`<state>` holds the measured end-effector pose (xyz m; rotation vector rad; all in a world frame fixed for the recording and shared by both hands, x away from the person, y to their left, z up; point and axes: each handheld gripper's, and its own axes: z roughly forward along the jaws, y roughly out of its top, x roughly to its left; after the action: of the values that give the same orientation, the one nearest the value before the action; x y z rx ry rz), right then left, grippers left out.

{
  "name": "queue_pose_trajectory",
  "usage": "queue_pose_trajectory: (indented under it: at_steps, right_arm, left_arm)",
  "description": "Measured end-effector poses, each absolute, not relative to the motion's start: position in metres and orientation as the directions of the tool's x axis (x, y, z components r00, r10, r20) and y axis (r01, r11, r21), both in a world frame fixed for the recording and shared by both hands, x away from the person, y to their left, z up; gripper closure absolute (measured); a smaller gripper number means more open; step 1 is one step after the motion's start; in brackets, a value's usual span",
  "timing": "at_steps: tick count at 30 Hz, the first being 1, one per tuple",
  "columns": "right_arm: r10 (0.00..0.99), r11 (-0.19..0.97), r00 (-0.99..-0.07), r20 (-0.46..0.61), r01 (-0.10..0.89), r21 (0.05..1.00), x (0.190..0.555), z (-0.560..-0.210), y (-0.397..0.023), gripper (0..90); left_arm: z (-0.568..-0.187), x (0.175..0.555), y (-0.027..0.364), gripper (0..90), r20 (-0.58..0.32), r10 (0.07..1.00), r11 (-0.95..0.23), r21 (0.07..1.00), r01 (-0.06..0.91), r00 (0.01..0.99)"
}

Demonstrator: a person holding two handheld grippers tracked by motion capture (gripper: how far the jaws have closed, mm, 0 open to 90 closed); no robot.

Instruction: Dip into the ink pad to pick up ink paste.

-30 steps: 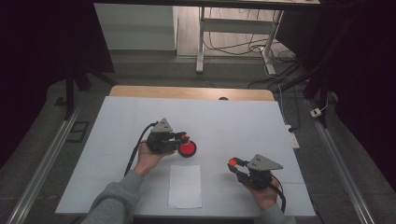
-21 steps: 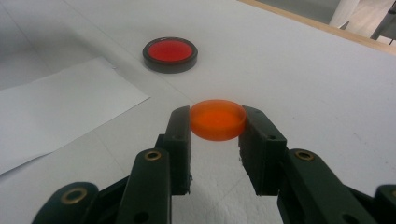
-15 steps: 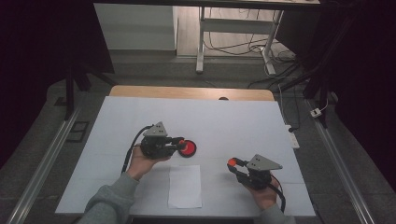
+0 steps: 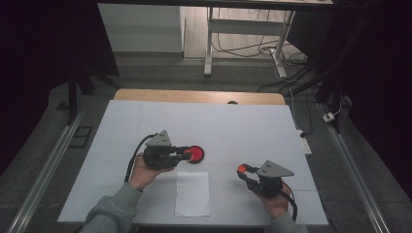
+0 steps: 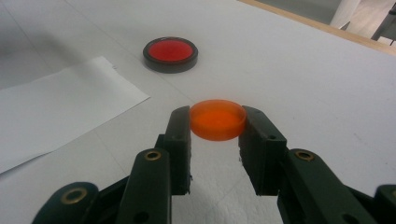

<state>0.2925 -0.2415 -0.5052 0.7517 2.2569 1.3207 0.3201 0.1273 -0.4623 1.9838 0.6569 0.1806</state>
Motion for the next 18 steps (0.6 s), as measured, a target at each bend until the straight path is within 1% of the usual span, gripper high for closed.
queue_pose_trajectory:
  at_steps: [18]
  right_arm:
    - [0.637, 0.405, -0.766, -0.084, 0.24, 0.882, 0.293, -0.505, -0.242, 64.4]
  left_arm:
    - [-0.467, 0.308, 0.134, 72.4, -0.157, 0.531, -0.349, 0.855, 0.383, 0.833]
